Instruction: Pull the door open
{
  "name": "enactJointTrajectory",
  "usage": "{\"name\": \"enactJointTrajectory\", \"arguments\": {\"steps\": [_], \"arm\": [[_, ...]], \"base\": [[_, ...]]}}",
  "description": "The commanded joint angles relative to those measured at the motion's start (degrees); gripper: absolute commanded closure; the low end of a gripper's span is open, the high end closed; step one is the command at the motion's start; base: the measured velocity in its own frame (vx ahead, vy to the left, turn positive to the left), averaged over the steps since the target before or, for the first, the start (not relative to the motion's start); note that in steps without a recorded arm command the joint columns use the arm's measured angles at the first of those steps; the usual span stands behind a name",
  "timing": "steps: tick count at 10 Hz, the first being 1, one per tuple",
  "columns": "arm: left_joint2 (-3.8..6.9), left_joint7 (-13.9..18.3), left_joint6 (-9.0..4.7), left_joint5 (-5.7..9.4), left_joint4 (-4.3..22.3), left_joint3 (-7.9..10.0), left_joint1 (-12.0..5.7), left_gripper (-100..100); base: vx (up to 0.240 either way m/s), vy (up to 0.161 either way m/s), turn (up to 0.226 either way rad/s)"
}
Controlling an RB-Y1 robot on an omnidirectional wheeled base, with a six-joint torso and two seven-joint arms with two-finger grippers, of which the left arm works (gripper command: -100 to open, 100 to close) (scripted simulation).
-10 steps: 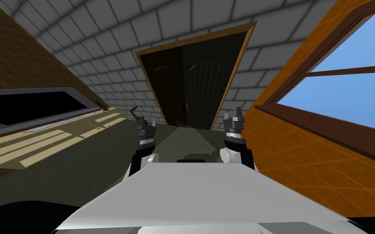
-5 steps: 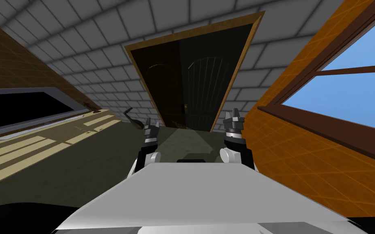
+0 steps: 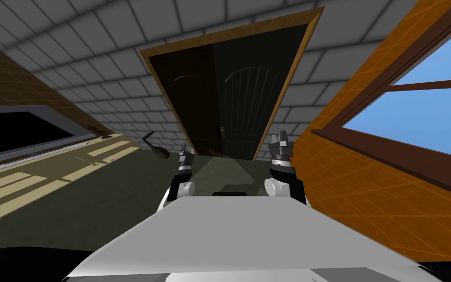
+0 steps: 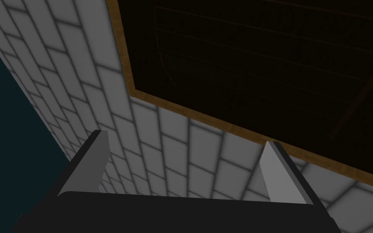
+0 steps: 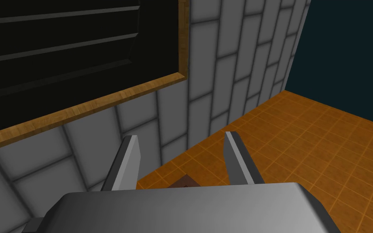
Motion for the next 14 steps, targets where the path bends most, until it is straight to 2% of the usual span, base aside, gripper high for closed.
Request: {"name": "enactJointTrajectory", "arguments": {"steps": [1,2,8,9,12,14], "arm": [[0.08,-0.08,0.09,-0.16,1.6,-0.18,-0.66,-100],[0.34,-0.07,0.36,-0.23,3.41,-0.2,-1.57,-100],[1.03,-0.04,1.21,-0.49,9.17,-0.3,-4.47,-100],[1.24,-0.03,1.5,-0.57,11.14,-0.34,-5.47,-100],[1.52,-0.02,1.94,-0.7,14.1,-0.39,-6.97,-100],[1.78,0.0,2.37,-0.83,17.06,-0.45,-8.48,-100]], "base": [[0.097,0.004,-0.032],[0.127,0.022,-0.065],[0.109,0.018,-0.045],[0.132,0.028,-0.073],[0.114,0.025,-0.048],[0.142,0.029,-0.07]]}}
